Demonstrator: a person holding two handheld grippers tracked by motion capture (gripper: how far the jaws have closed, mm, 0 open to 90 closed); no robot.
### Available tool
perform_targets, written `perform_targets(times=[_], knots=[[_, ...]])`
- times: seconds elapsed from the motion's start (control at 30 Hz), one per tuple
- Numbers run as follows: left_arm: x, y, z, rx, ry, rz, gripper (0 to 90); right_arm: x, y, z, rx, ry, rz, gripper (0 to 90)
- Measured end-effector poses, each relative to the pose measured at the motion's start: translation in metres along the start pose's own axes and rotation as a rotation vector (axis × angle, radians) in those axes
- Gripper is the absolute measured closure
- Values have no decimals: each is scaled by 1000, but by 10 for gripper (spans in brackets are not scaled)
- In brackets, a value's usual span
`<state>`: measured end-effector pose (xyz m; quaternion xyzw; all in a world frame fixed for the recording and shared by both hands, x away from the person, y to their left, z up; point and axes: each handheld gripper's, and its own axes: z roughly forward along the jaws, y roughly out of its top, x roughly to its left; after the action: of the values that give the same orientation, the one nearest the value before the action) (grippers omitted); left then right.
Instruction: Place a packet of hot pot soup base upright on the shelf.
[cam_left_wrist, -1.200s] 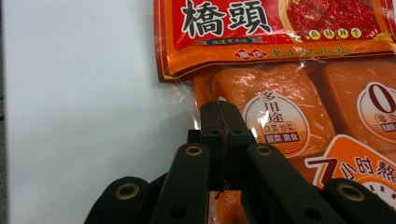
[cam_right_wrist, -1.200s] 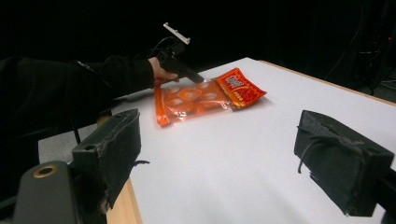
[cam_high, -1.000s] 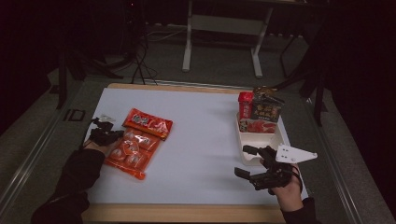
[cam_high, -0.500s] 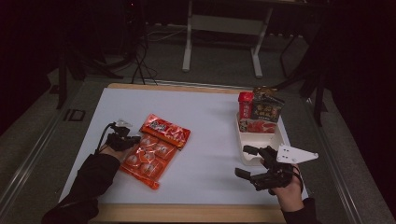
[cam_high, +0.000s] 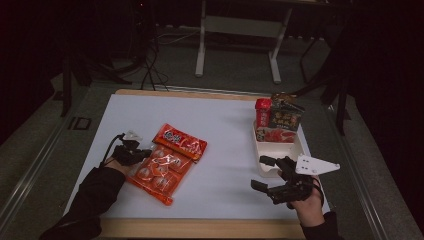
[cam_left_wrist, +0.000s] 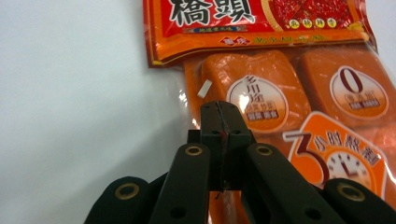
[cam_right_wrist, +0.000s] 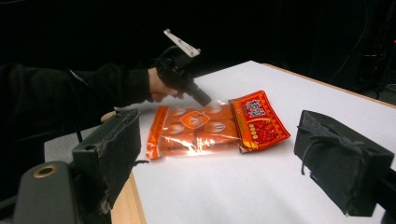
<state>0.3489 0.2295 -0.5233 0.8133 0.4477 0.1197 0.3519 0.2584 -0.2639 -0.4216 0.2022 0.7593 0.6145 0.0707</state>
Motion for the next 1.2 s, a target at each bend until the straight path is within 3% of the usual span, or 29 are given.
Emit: perform_targets(times=[0.13, 0.3, 0.53, 0.6, 0.8, 1.2], knots=[[7, -8, -20, -20, -13, 0, 900, 0, 0, 0, 0, 4, 6, 146], [10, -23, -34, -5, -32, 12, 900, 1, 0, 2, 5, 5, 5, 146], [6, -35, -27, 26, -53, 16, 900, 1, 0, 3, 5, 10, 9, 146], [3, -36, -22, 46, -57, 36, 900, 1, 0, 4, 7, 11, 11, 146], [-2, -34, -20, 58, -65, 38, 900, 1, -1, 4, 11, 12, 11, 146], [-48, -25, -3, 61, -172, 102, 900, 1, -2, 5, 11, 16, 14, 146]])
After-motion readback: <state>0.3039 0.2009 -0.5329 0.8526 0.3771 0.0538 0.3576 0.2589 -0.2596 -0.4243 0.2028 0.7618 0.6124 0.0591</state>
